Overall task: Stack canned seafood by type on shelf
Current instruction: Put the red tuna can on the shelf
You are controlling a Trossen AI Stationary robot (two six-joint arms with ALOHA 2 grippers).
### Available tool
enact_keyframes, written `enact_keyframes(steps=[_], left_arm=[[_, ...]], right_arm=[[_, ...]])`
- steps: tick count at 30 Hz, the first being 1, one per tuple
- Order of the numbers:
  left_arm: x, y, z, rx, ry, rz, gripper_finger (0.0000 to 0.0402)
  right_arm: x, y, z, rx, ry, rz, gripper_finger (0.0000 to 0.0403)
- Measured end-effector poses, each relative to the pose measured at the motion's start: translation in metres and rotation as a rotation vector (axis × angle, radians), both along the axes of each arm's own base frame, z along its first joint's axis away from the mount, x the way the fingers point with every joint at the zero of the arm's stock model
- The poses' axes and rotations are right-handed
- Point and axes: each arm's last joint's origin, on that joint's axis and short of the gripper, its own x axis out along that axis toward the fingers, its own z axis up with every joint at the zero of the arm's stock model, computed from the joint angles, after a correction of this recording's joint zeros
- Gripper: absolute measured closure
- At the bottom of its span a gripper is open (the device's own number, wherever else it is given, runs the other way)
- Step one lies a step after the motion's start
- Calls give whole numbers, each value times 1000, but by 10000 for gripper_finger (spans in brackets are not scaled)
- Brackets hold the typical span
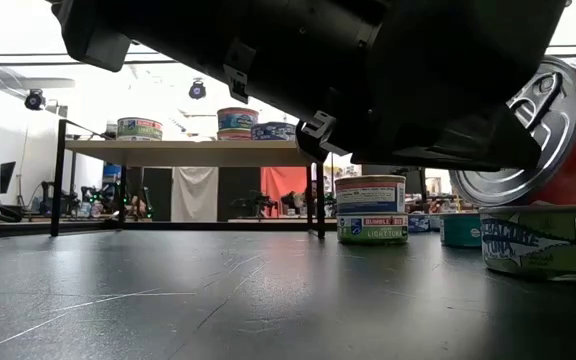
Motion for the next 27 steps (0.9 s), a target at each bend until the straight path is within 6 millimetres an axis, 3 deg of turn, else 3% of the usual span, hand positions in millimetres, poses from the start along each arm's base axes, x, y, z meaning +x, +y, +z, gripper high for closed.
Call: enact_keyframes(steps=[5,15,21,27], left_arm=[[2,3,1,-2,-9,6,320],[3,3,4,-11,-31,6,320],[3,3,4,-14,-36,7,320],[4,3,4,-15,-36,4,320]], right_arm=[[15,7,-5,-42,20,-15,66],[44,21,7,-145,110,-40,67],[66,25,-4,-230,269,-81,73],[86,28,-6,-260,308,-50,89]])
